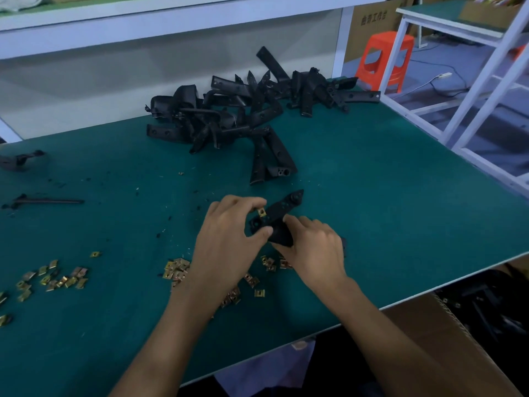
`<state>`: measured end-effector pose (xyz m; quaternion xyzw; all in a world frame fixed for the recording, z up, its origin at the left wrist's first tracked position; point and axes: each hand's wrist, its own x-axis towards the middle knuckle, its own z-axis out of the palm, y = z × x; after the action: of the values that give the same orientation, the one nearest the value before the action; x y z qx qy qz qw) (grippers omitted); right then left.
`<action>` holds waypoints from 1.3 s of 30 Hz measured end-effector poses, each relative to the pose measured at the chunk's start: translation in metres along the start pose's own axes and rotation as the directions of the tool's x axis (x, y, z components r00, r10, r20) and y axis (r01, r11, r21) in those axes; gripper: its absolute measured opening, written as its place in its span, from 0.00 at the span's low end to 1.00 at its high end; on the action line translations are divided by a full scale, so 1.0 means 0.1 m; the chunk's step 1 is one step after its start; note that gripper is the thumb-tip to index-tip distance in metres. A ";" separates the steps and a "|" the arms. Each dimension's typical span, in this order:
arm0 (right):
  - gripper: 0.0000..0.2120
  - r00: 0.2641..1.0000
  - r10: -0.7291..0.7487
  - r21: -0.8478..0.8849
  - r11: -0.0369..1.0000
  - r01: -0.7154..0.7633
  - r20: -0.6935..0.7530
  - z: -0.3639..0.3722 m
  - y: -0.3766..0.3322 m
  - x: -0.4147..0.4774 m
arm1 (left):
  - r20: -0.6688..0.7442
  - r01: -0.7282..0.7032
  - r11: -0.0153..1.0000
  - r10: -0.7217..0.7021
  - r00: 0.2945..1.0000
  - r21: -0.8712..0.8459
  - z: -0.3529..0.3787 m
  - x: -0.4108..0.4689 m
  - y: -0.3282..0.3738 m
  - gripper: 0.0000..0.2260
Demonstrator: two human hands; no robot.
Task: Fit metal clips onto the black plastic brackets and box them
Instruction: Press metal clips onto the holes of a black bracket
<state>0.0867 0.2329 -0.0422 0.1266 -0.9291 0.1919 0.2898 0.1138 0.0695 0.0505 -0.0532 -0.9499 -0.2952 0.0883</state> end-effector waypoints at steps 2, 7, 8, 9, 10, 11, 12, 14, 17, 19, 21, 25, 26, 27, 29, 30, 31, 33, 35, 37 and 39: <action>0.18 1.000 0.007 0.001 1.000 -0.007 0.001 0.01 0.01 0.00 | -0.019 -0.010 0.999 0.011 1.000 0.030 0.02 0.02 -0.02 0.22; 0.17 1.000 0.002 -0.013 1.000 -0.002 0.004 0.01 0.01 0.00 | -0.084 -0.039 0.996 0.046 0.995 0.086 0.05 0.05 -0.08 0.16; 0.17 1.000 0.003 -0.013 1.000 -0.003 0.005 0.01 0.01 0.00 | -0.091 -0.048 0.995 0.056 0.994 0.089 0.05 0.05 -0.08 0.14; 0.17 1.000 0.004 -0.014 1.000 -0.004 0.006 0.01 0.01 0.00 | -0.092 -0.060 0.994 0.068 0.993 0.088 0.06 0.04 -0.08 0.12; 0.17 1.000 0.003 -0.018 1.000 -0.003 0.005 0.01 0.01 0.00 | -0.091 -0.071 0.994 0.079 0.993 0.085 0.06 0.03 -0.07 0.10; 0.17 1.000 0.002 -0.020 1.000 -0.002 0.003 0.01 0.00 0.00 | -0.089 -0.080 0.993 0.087 0.992 0.085 0.07 0.03 -0.08 0.09; 0.17 1.000 0.002 -0.023 1.000 -0.002 0.001 0.01 0.00 0.00 | -0.089 -0.086 0.993 0.094 0.992 0.084 0.08 0.03 -0.08 0.09; 0.18 1.000 0.011 -0.027 1.000 -0.011 -0.008 0.00 0.00 0.00 | -0.087 -0.100 0.992 0.106 0.991 0.074 0.08 0.03 -0.09 0.09; 0.18 0.998 0.057 -0.032 0.998 -0.058 -0.024 -0.02 0.00 0.01 | -0.105 -0.092 0.995 0.089 0.990 -0.026 0.08 -0.09 -0.17 0.15; 0.17 0.996 0.088 -0.040 0.995 -0.090 -0.034 -0.03 0.00 0.02 | -0.144 -0.086 0.995 0.078 0.987 -0.053 0.08 -0.25 -0.28 0.09; 0.17 0.995 0.097 -0.039 0.994 -0.098 -0.032 -0.03 -0.01 0.03 | -0.016 -0.121 0.992 0.122 0.992 0.038 0.11 -0.43 -0.37 0.04; 0.19 0.997 0.075 -0.045 0.996 -0.076 -0.032 -0.02 0.00 0.03 | 0.232 -0.198 0.967 0.158 0.960 0.159 0.24 -0.66 -0.43 0.10; 0.19 0.997 0.067 -0.055 0.996 -0.069 -0.032 -0.02 0.00 0.02 | 0.236 -0.200 0.966 0.158 0.959 0.163 0.24 -0.67 -0.43 0.08; 0.19 0.998 0.061 -0.065 0.996 -0.063 -0.030 -0.02 0.00 0.02 | 0.236 -0.211 0.963 0.168 0.957 0.170 0.24 -0.68 -0.42 0.05; 0.19 0.999 0.048 -0.072 0.996 -0.049 -0.022 -0.01 0.00 0.02 | 0.221 -0.243 0.951 0.200 0.955 0.190 0.23 -0.69 -0.40 0.02; 0.19 0.999 0.041 -0.072 0.997 -0.042 -0.021 -0.01 0.00 0.02 | 0.221 -0.255 0.947 0.211 0.952 0.197 0.23 -0.70 -0.41 0.03; 0.20 0.999 0.035 -0.072 0.997 -0.036 -0.017 0.00 0.00 0.01 | 0.224 -0.274 0.940 0.228 0.948 0.201 0.23 -0.72 -0.41 0.04; 0.20 1.000 0.026 -0.082 0.996 -0.026 -0.011 0.00 0.00 0.01 | 0.224 -0.290 0.938 0.247 0.943 0.187 0.23 -0.73 -0.40 0.07; 0.20 1.000 0.011 -0.088 0.996 -0.011 -0.007 -0.01 -0.01 0.01 | 0.204 -0.255 0.956 0.224 0.953 0.144 0.21 -0.73 -0.41 0.07; 0.20 1.000 -0.007 -0.093 0.996 0.007 -0.003 -0.01 -0.01 0.02 | 0.161 -0.158 0.987 0.152 0.975 0.025 0.17 -0.69 -0.42 0.05; 0.20 1.000 -0.020 -0.094 0.995 0.020 0.002 -0.01 -0.01 0.02 | 0.103 -0.021 0.993 0.033 0.994 -0.120 0.12 -0.62 -0.44 0.04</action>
<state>0.0864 0.2321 -0.0400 0.1221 -0.9359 0.1450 0.2969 0.1657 0.0369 0.0045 -0.0867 -0.9332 -0.3466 0.0388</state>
